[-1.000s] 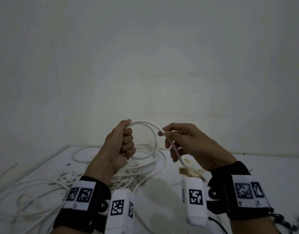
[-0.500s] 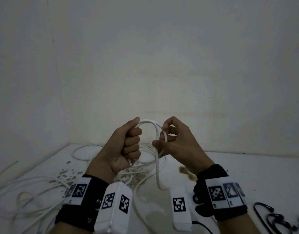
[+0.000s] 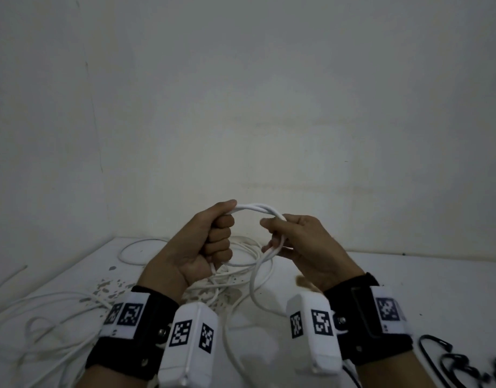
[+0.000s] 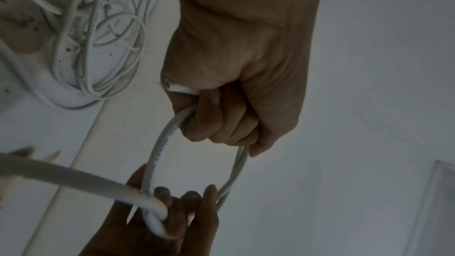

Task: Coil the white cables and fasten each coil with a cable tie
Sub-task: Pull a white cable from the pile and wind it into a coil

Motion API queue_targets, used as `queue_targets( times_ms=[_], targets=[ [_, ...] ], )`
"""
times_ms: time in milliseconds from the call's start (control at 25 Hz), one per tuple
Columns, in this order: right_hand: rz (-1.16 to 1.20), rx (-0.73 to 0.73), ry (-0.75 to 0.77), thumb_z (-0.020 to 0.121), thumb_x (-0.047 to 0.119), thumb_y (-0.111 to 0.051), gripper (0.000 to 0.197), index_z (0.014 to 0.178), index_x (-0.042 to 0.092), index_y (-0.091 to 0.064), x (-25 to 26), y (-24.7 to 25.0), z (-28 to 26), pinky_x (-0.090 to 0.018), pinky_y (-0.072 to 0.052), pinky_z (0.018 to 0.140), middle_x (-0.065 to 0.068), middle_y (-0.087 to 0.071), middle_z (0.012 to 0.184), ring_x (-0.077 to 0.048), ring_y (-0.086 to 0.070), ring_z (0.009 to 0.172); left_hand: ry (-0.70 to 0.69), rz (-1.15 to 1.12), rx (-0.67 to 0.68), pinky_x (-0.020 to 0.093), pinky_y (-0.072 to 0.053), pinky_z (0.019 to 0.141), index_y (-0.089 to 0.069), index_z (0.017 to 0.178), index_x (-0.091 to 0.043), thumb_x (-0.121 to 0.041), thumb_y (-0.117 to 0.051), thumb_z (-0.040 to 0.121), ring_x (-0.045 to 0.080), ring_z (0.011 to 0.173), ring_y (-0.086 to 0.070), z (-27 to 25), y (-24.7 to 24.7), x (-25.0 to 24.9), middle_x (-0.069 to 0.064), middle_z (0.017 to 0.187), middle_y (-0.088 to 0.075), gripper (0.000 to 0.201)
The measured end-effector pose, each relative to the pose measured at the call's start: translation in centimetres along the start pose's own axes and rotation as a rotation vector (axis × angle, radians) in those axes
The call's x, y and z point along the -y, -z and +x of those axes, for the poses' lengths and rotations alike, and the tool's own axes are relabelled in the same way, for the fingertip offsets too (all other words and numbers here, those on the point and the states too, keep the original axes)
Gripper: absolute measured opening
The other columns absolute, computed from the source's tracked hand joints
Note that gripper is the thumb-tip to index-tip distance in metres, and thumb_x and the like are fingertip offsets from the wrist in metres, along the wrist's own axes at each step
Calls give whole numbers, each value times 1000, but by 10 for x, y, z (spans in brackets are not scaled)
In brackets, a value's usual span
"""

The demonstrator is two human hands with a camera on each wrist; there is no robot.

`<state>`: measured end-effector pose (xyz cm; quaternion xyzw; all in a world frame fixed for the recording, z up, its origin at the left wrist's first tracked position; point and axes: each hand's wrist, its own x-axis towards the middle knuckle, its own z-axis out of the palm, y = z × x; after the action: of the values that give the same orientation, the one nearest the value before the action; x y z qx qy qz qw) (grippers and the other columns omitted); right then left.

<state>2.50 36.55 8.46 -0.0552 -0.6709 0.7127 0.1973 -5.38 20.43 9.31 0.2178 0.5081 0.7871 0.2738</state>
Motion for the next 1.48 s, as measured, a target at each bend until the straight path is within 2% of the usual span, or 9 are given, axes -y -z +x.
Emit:
queue_targets(
  times_ms=[480,680,880,1000,1080,1120,1240,1360,1480],
  targets=[
    [91,1,-4,73,-3,-74,24,58,6,-60,12,6,1,-33,-54,65,-4,-41,53,-17,-46,51,9,275,-30,23,-12,41,-31,57,-24,-35,-61,92,8,36,-10,5,6,-4,-9,46,-16,47],
    [338,2,-140,72,1,-74,26,54,11,-57,10,9,-6,-27,-38,48,1,-16,54,-17,-12,58,33,350,-6,24,-10,43,-29,54,-25,-36,-62,91,10,39,-9,8,6,2,-7,48,-16,51],
    [-868,39,80,66,16,-86,33,54,13,-56,24,32,-9,-22,-34,42,3,-44,45,-12,-37,40,58,670,-77,26,-15,46,-35,51,-23,-42,-66,87,15,45,-12,-2,30,-19,-3,52,-17,52],
    [-1209,-329,496,76,7,-69,20,63,12,-55,28,30,-6,-28,-39,49,-3,-53,52,-23,-51,51,-10,679,-121,26,-18,46,-32,50,-23,-46,-62,90,15,45,-13,-10,31,-34,-2,52,-16,55],
    [-695,-607,493,87,23,-70,26,71,11,-53,27,26,2,-29,-42,57,-3,-58,60,-27,-57,61,-59,611,-151,26,-17,45,-29,53,-24,-46,-61,91,15,44,-12,-14,26,-38,-3,53,-15,55],
    [-240,-572,286,89,36,-71,34,72,12,-54,32,22,2,-30,-49,66,-2,-61,64,-27,-62,68,-78,574,-167,25,-16,44,-27,55,-24,-45,-61,92,14,44,-11,-16,24,-40,-4,52,-14,54],
    [552,-49,-196,94,38,-65,38,62,18,-62,37,14,-13,-42,-57,76,1,-42,47,-20,-56,50,-100,457,-224,24,-14,43,-26,56,-24,-43,-62,92,12,41,-11,-18,24,-39,-5,50,-15,54],
    [-17,-30,95,89,14,-68,37,58,16,-49,44,21,-6,-26,-34,46,4,-17,45,-14,-19,36,-96,373,-258,23,-13,41,-29,59,-23,-39,-62,93,11,39,-11,-17,34,-47,-5,49,-15,50],
    [-955,-373,661,76,8,-70,43,52,17,-36,50,35,9,-25,-27,45,4,-26,44,-14,-26,41,-99,370,-293,21,-14,38,-30,60,-23,-38,-62,93,11,38,-12,-18,45,-59,-5,49,-16,48]
  ],
)
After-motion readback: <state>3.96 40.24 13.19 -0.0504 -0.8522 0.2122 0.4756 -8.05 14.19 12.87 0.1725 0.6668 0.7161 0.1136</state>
